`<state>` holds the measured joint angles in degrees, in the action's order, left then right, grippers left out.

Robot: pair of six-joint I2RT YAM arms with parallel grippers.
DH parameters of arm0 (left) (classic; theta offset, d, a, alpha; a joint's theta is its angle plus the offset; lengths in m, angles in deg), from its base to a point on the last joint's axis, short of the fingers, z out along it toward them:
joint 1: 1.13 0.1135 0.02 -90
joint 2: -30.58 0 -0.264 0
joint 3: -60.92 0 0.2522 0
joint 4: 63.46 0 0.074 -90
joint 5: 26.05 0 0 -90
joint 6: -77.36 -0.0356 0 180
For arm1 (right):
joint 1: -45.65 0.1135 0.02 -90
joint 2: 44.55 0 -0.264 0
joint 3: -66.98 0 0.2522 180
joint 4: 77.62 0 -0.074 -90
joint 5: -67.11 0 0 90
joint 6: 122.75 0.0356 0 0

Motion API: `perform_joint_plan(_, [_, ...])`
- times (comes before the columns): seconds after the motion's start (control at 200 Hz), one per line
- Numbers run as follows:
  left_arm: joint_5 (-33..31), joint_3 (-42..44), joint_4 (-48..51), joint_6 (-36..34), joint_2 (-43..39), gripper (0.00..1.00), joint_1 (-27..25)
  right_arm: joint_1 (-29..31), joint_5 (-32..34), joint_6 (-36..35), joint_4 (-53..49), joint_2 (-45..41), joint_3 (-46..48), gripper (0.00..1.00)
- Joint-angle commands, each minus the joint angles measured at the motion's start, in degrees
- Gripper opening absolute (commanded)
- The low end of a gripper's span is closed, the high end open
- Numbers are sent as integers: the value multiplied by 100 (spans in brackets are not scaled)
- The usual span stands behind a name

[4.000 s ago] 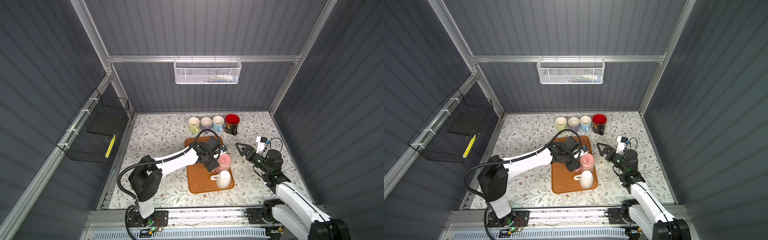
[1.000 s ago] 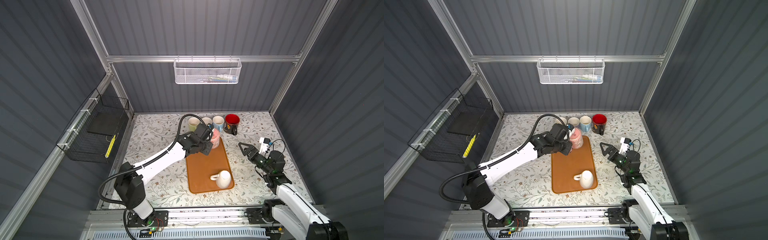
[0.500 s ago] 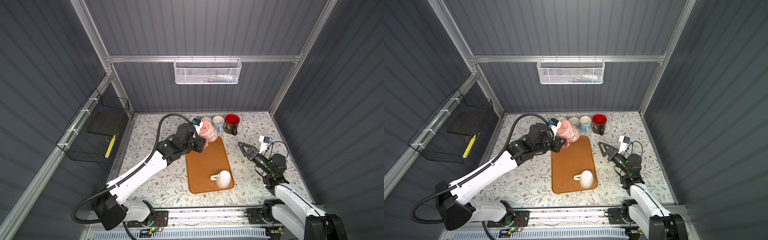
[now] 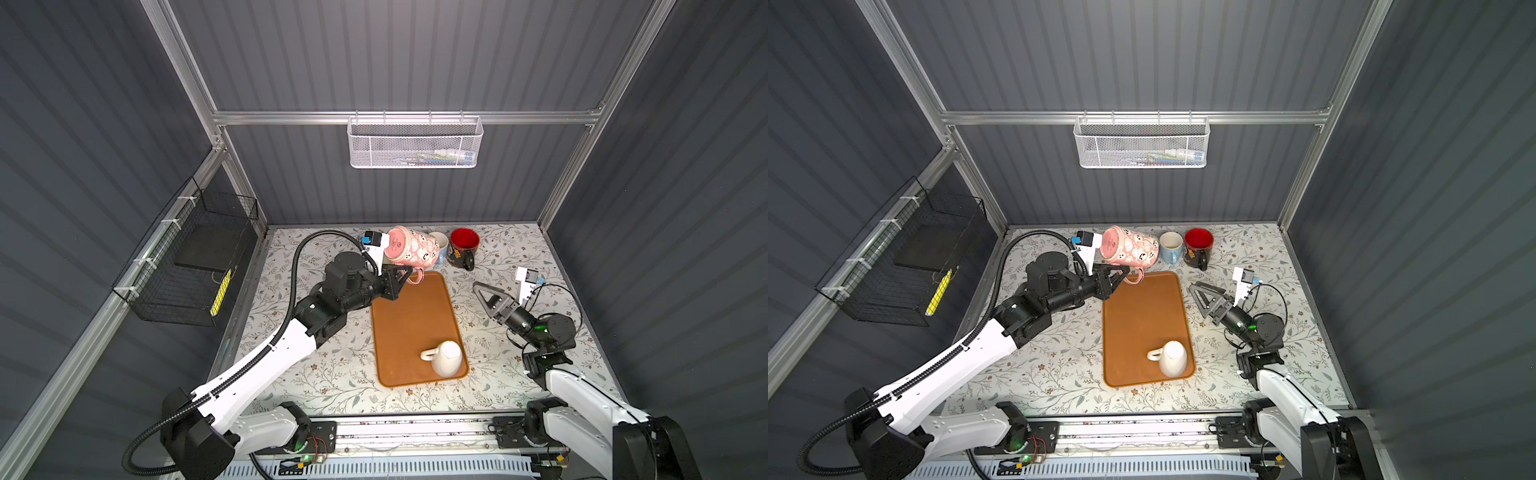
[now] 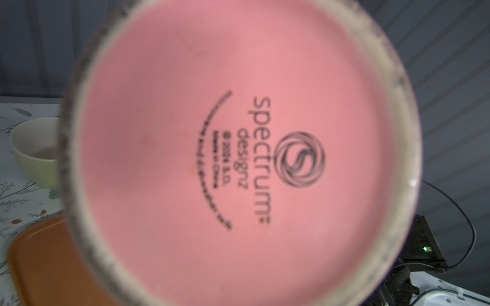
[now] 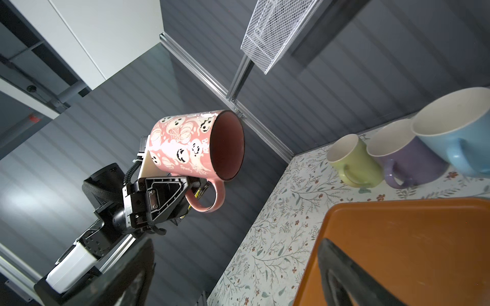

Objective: Turn the mug right side up
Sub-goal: 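Grasp the pink mug's handle with the right gripper while the left gripper holds it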

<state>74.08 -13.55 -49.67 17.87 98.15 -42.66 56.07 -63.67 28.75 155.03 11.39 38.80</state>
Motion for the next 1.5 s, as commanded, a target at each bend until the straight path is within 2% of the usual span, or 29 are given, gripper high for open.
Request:
perform_joint_plan(0.0, [418, 49, -1620, 358, -296, 0, 58, 311, -39, -120, 228, 27, -377, 95])
perform_joint_plan(0.185, [715, 266, -2352, 685, -365, 0, 89, 846, 120, -270, 152, 299, -825, 95])
perform_joint_plan(0.42, [830, 562, -3078, 958, -473, 0, 93, 1215, 219, -191, 432, 775, -1240, 94])
perform_joint_plan(0.45, [1020, 584, -3141, 981, -472, 0, 94, 1247, 223, -169, 470, 778, -1296, 93])
perform_joint_plan(0.74, [1150, 851, -3841, 1266, -347, 0, 102, 1534, 151, -33, 713, 1399, -1705, 77])
perform_joint_plan(0.921, [1225, 961, -4197, 1388, -190, 0, 106, 1662, 133, 45, 846, 1608, -1895, 73])
perform_joint_plan(1.196, [1323, 1153, -4744, 1589, 19, 0, 111, 1718, 115, 286, 1172, 1976, -2182, 60])
perform_joint_plan(1.491, [1376, 1332, -5168, 1735, 164, 0, 121, 1769, 87, 691, 1682, 2433, -2469, 50])
